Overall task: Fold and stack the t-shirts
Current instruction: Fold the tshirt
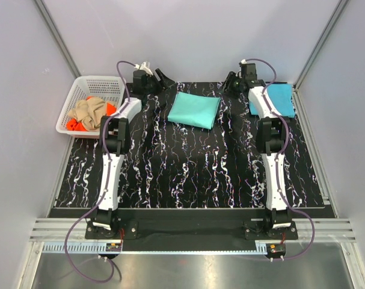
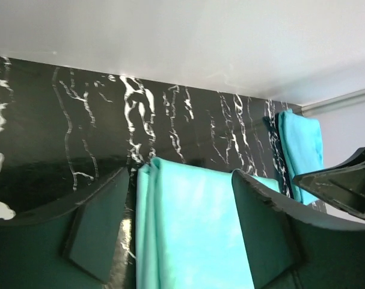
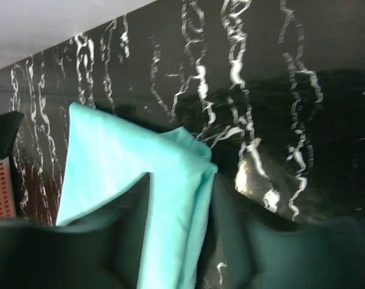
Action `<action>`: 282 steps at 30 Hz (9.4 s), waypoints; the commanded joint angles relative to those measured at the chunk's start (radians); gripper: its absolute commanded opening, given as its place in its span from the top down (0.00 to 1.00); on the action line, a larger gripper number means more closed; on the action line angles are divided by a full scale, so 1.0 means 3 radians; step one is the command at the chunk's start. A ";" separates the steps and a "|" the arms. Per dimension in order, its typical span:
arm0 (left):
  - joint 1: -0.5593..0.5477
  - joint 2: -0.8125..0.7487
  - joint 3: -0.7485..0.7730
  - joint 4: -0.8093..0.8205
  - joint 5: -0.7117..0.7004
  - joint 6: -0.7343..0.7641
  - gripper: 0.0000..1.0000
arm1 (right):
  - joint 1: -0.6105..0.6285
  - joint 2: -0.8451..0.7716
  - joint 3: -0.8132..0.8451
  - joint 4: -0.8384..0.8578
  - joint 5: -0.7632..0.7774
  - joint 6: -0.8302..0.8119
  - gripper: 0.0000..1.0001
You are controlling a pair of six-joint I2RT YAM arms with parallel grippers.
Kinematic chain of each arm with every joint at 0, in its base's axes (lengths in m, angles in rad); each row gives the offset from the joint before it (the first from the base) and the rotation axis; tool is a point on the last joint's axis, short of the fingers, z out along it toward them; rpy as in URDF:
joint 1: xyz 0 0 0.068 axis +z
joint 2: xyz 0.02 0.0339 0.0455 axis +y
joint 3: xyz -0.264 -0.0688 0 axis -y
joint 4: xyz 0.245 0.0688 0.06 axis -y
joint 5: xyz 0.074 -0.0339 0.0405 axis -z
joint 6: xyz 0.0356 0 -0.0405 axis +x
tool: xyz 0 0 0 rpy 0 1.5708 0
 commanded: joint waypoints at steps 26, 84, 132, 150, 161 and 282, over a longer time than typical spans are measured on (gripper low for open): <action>-0.0217 -0.1571 -0.1959 -0.0921 -0.0196 0.1474 0.33 | -0.0005 -0.1293 -0.2591 0.0973 -0.1240 -0.0417 0.21; -0.0938 -0.3549 -0.4608 -0.1089 -0.0226 0.0252 0.56 | 0.0133 -0.3124 -0.5582 0.0989 -0.1332 -0.0023 0.58; -0.0621 -0.1617 -0.2210 -0.1274 0.0438 0.2104 0.53 | -0.0041 -0.2106 -0.3859 0.0794 -0.1087 -0.0944 0.58; -0.0626 -0.1494 -0.2138 -0.1243 0.0535 0.2032 0.78 | -0.0041 -0.2086 -0.3849 0.0896 -0.1138 -0.0887 0.76; -0.0626 -0.1872 -0.2261 -0.1044 0.0734 0.1495 1.00 | -0.0041 -0.2249 -0.3951 0.1024 -0.1342 -0.0882 1.00; -0.0943 -0.3514 -0.3698 -0.1672 -0.0841 0.0661 0.43 | 0.0461 -0.2898 -0.4601 0.0841 -0.0944 -0.0304 0.42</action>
